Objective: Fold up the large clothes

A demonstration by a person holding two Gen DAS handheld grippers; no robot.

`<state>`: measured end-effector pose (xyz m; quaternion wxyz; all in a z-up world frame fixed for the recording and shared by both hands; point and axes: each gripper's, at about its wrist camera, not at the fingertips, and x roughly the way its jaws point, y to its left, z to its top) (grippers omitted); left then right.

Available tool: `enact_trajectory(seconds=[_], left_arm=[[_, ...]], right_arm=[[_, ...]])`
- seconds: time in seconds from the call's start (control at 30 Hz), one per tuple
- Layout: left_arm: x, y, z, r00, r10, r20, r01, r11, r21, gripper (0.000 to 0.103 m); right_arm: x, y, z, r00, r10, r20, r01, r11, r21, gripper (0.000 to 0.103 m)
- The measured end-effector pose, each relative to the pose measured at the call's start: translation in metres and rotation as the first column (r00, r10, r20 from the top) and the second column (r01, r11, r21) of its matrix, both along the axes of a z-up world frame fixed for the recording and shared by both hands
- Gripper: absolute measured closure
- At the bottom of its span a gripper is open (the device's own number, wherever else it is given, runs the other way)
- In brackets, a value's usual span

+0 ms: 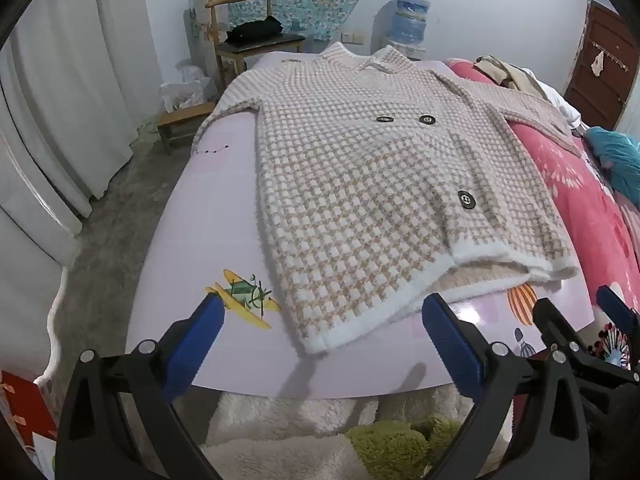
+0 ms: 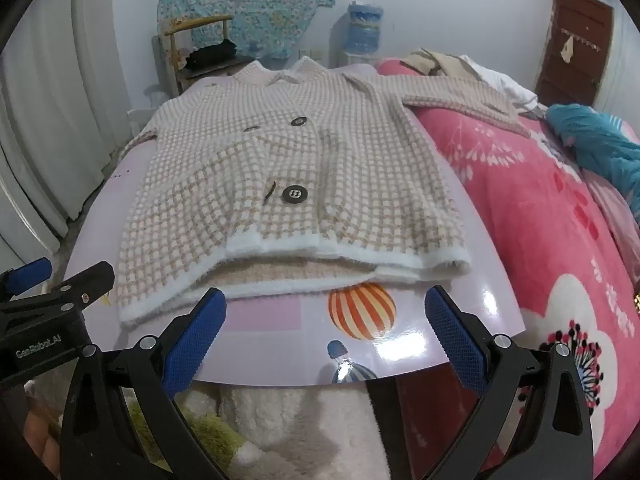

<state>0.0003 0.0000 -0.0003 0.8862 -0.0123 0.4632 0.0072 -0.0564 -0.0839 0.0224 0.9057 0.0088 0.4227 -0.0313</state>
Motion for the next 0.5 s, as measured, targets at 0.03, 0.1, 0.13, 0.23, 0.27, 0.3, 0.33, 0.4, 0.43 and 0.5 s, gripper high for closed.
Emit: enact_trajectory(seconds=[0.03, 0.1, 0.13, 0.23, 0.27, 0.3, 0.33, 0.4, 0.43, 0.5], left_arm=[[-0.0001, -0.0002, 0.0001, 1.000, 0.000, 0.001, 0.000, 1.000, 0.005, 0.006], [-0.0003, -0.0007, 0.0005, 1.000, -0.004, 0.002, 0.004, 1.000, 0.010, 0.006], [-0.0009, -0.0007, 0.0011, 1.000, -0.006, 0.004, 0.006, 1.000, 0.007, 0.006], [0.0004, 0.0027, -0.0025, 1.000, 0.004, -0.006, -0.004, 1.000, 0.003, 0.006], [-0.0018, 0.0031, -0.0013, 1.000, -0.001, 0.004, 0.001, 1.000, 0.008, 0.006], [-0.0015, 0.0039, -0.0031, 1.000, -0.001, 0.001, 0.001, 1.000, 0.003, 0.006], [-0.0019, 0.0042, -0.0036, 1.000, -0.002, 0.000, 0.002, 1.000, 0.002, 0.006], [0.0006, 0.0025, -0.0024, 1.000, -0.004, -0.010, 0.004, 1.000, 0.001, 0.006], [0.0009, 0.0024, -0.0028, 1.000, -0.006, -0.013, 0.006, 1.000, 0.000, 0.006], [0.0013, 0.0012, -0.0030, 1.000, -0.008, -0.018, 0.008, 1.000, -0.001, 0.006]], right_arm=[[0.0002, 0.0001, -0.0001, 1.000, 0.000, -0.002, 0.000, 1.000, -0.001, 0.007], [-0.0008, -0.0007, 0.0001, 1.000, 0.000, 0.005, 0.000, 1.000, 0.005, 0.007], [-0.0013, -0.0014, -0.0002, 1.000, -0.002, 0.004, 0.002, 1.000, 0.007, 0.007], [-0.0016, -0.0006, -0.0003, 1.000, -0.004, -0.002, 0.004, 1.000, 0.000, 0.007], [0.0004, -0.0024, 0.0023, 1.000, -0.005, -0.003, 0.005, 1.000, 0.001, 0.007], [0.0000, -0.0027, 0.0033, 1.000, -0.006, -0.004, 0.006, 1.000, 0.000, 0.007], [-0.0003, -0.0023, 0.0041, 1.000, -0.007, -0.003, 0.007, 1.000, -0.001, 0.007], [0.0010, -0.0031, 0.0033, 1.000, -0.008, -0.007, 0.008, 1.000, -0.003, 0.007], [0.0012, -0.0035, 0.0030, 1.000, -0.009, -0.009, 0.009, 1.000, -0.001, 0.007], [0.0023, -0.0049, 0.0015, 1.000, -0.007, -0.012, 0.007, 1.000, -0.001, 0.007]])
